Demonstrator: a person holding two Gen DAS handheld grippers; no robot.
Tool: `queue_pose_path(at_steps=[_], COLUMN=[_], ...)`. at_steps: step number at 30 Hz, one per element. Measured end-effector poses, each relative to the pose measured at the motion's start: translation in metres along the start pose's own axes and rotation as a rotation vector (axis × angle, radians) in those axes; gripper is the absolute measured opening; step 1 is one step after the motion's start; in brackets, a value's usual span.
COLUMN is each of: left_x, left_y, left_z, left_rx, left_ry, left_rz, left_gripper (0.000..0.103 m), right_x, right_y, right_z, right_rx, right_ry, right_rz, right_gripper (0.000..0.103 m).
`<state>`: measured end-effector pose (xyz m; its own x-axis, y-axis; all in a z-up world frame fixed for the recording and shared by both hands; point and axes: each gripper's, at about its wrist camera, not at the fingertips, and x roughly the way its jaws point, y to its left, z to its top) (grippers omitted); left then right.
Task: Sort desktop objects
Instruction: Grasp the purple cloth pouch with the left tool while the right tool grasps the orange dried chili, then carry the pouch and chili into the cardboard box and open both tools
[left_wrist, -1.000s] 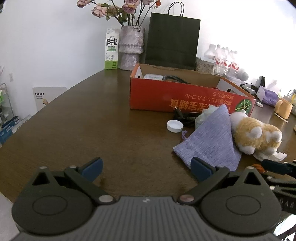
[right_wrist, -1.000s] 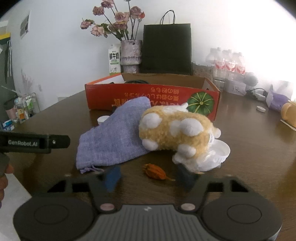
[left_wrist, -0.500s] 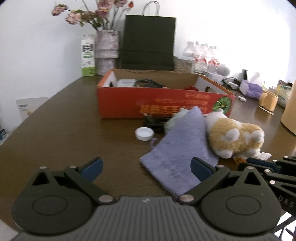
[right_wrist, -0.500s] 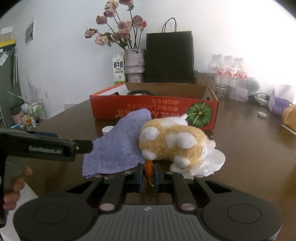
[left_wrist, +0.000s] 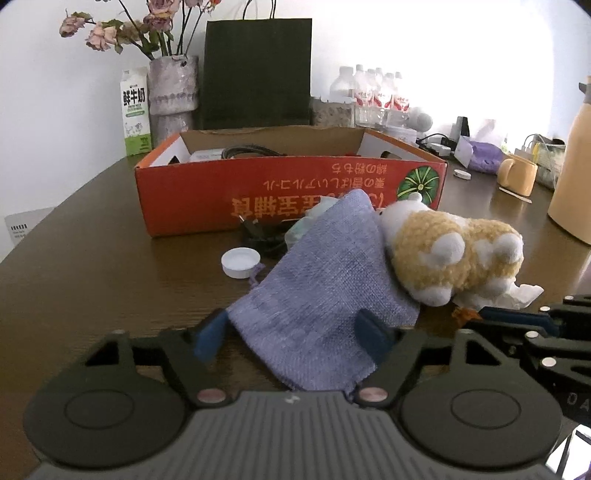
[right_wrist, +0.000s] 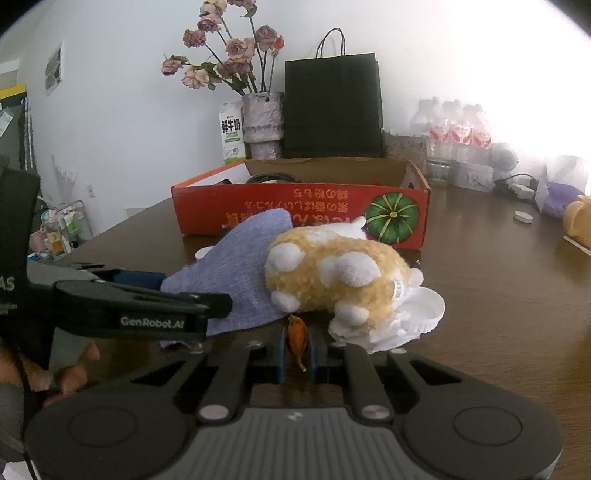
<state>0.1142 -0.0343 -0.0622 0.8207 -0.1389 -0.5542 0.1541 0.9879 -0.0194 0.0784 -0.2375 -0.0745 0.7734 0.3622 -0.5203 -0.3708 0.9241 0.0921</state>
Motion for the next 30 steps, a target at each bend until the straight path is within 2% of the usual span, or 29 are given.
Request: queue_pose_path(at_steps=[2, 5, 12, 13, 14, 22, 30], left_x=[-0.002, -0.005, -0.011, -0.013, -0.016, -0.039, -0.075], left_y=[0.0, -0.004, -0.019, -0.02, -0.019, -0.017, -0.016], left_z=[-0.001, -0.003, -0.007, -0.007, -0.006, 0.003, 0.027], left_rx=[0.004, 0.032, 0.109, 0.108, 0.104, 0.09, 0.109], left_ry=[-0.005, -0.018, -0.052, -0.058, -0.068, -0.144, -0.291], left_rz=[0.007, 0.009, 0.033, 0.031, 0.027, 0.013, 0.013], left_gripper=[0.054, 0.042, 0.02, 0.014, 0.003, 0.003, 0.003], right_x=[0.001, 0.002, -0.001, -0.002, -0.003, -0.013, -0.025], right_y=[0.001, 0.002, 0.007, 0.007, 0.007, 0.011, 0.015], right_z=[-0.001, -0.002, -0.002, -0.001, -0.001, 0.003, 0.016], right_rx=[0.002, 0.005, 0.002, 0.001, 0.001, -0.005, -0.022], right_ry=[0.003, 0.007, 0.001, -0.001, -0.003, -0.031, -0.083], right_rz=[0.004, 0.009, 0.012, 0.012, 0.011, 0.012, 0.01], right_gripper=[0.011, 0.011, 0.011, 0.011, 0.011, 0.011, 0.011])
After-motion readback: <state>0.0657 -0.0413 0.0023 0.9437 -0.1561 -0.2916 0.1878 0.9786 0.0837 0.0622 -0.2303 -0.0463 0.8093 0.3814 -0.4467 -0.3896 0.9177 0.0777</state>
